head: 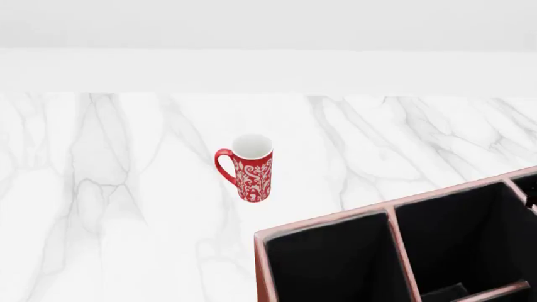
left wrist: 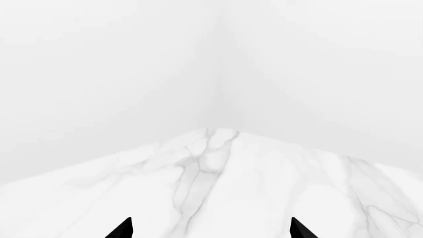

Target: Pick up the book and place it in the right compartment of the caddy.

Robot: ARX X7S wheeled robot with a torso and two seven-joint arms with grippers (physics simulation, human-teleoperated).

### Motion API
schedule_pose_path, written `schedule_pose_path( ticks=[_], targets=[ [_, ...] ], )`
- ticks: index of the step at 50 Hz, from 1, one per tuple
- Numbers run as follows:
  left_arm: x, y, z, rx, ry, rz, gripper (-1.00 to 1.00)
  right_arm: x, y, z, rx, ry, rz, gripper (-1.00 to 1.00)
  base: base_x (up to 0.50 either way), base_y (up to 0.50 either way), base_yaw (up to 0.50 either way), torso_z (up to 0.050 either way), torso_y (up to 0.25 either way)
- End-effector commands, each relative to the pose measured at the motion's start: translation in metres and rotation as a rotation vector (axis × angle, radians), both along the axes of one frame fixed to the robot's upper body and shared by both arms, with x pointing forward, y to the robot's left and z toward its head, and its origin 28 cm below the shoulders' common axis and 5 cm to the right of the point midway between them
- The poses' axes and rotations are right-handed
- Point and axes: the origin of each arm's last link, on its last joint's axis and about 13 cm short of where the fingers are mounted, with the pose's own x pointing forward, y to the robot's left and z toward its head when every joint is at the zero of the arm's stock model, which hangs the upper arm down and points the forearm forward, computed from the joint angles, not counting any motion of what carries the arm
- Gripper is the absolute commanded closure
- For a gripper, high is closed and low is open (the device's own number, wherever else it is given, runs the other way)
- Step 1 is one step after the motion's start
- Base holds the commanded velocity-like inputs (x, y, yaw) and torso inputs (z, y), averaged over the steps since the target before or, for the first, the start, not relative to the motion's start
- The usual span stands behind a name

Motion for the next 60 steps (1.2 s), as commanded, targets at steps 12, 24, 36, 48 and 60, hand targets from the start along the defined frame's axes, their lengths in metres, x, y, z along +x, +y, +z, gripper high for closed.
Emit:
schedule_pose_path(
  ticks=[12, 24, 36, 48, 60],
  targets=[
    [0.000, -0.001, 0.003, 0.006, -0.003, 0.002, -1.00, 0.011, -0.004, -0.021, 0.008, 0.030, -0.011, 1.00, 0.00, 0.00, 0.00, 0.000, 0.002],
    [0.000, -0.001, 0.002, 0.004, -0.003, -0.002, -1.00, 0.012, -0.003, -0.025, 0.041, 0.053, 0.009, -1.00, 0.00, 0.00, 0.00, 0.001, 0.001],
    [0.000, -0.001, 0.002, 0.004, -0.003, -0.002, -1.00, 0.014, -0.002, -0.028, 0.043, 0.058, 0.015, -1.00, 0.00, 0.00, 0.00, 0.000, 0.000],
    [-0.001, -0.001, 0.002, 0.006, -0.003, -0.005, -1.00, 0.013, 0.000, -0.028, 0.042, 0.055, 0.026, -1.00, 0.00, 0.00, 0.00, 0.000, 0.000],
    [0.001, -0.002, 0.002, 0.007, -0.002, -0.008, -1.00, 0.014, 0.001, -0.025, 0.039, 0.035, 0.041, -1.00, 0.00, 0.00, 0.00, 0.000, 0.000]
  ],
)
